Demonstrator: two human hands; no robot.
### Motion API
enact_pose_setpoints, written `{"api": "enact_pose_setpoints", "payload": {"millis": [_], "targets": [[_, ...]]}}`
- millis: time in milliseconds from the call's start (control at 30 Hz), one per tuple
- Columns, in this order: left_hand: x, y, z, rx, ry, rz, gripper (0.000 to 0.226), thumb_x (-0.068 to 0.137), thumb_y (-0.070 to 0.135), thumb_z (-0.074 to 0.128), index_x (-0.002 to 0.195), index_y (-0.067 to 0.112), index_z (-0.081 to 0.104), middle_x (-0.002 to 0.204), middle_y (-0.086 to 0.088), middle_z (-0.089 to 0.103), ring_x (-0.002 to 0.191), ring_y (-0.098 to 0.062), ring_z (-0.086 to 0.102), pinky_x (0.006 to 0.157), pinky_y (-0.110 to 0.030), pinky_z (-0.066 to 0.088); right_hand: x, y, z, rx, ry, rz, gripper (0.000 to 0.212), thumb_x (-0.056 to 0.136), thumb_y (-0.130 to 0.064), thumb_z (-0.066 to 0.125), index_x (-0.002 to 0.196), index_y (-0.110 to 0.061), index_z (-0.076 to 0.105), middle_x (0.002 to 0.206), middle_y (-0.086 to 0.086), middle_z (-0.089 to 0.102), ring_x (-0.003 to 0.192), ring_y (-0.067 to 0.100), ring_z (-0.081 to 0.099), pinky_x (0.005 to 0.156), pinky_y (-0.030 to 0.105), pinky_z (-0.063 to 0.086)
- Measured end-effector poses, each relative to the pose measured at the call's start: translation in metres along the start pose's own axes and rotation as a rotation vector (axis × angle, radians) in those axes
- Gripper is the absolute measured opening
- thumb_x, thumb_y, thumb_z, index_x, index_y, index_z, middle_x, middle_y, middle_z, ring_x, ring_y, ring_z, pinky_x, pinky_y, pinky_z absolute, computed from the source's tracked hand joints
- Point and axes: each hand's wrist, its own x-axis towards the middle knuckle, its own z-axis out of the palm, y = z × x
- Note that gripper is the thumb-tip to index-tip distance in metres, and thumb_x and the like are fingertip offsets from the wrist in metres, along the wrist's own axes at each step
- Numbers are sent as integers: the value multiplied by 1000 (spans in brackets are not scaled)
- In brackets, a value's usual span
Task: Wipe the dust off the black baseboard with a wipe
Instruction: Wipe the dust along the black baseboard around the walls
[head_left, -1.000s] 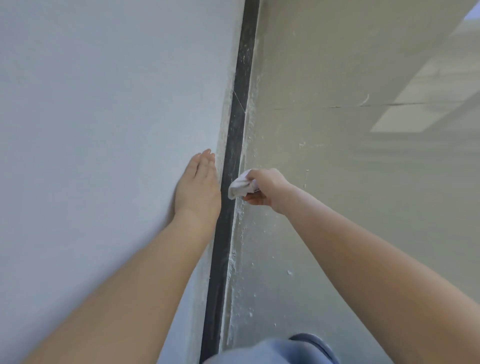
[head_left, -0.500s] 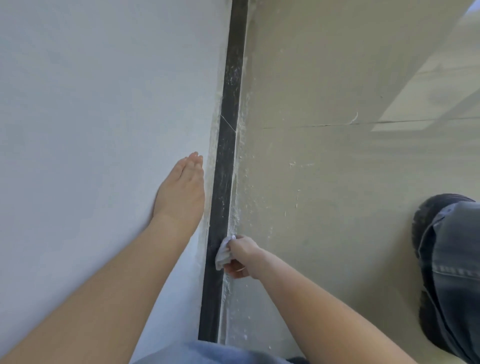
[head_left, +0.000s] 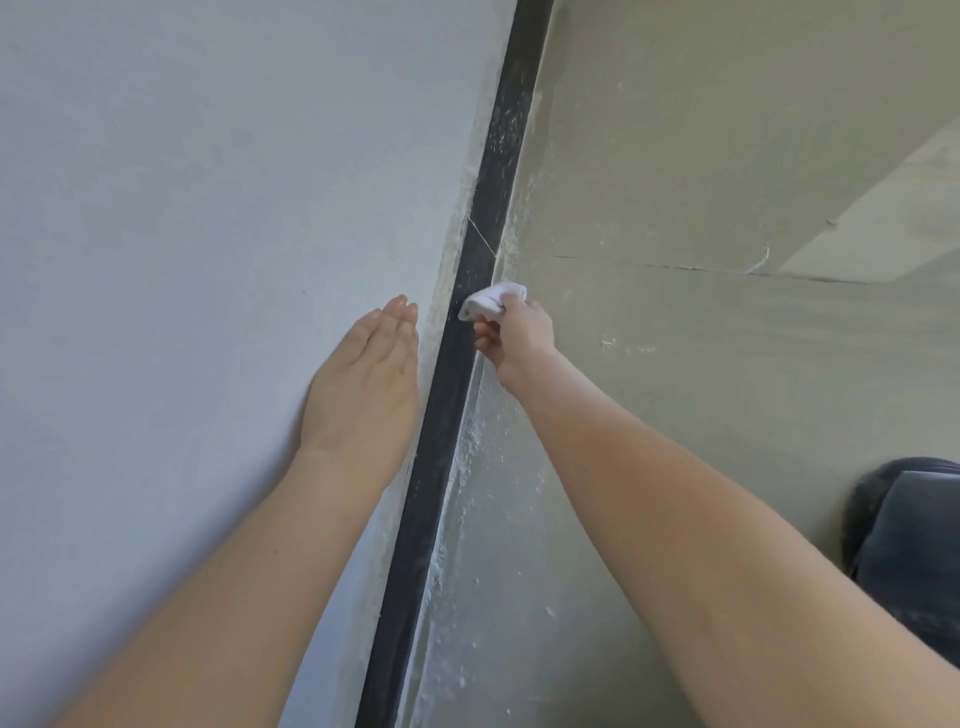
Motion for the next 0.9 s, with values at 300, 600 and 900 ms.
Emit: {"api": "enact_pose_setpoints", "payload": {"millis": [300, 600, 900], "targets": [[7, 0, -9, -6, -38, -30, 61, 100, 27, 17, 145, -5, -9, 156, -16, -12, 143, -29, -15, 114, -38, -11, -49, 98, -14, -471, -62, 235, 33, 92, -24, 33, 100, -1, 57, 55, 4, 59, 42, 15, 42, 41, 21, 32], [-2, 3, 10, 141, 31, 73, 60, 100, 20, 12, 136, -17, -19, 151, -27, -18, 139, -39, -17, 110, -46, -14, -9, -9, 8, -142, -148, 88, 24, 93, -7, 31, 80, -7, 50, 56, 6, 41, 42, 12, 26, 40, 20, 20], [6, 17, 4, 39, 33, -147, 61, 99, 28, 15, 144, -5, -12, 157, -13, -11, 143, -28, -13, 109, -44, -20, -24, 34, -23, -407, -102, 120, 24, 89, -22, 45, 96, -5, 61, 58, 6, 53, 41, 16, 41, 41, 21, 34]]}}
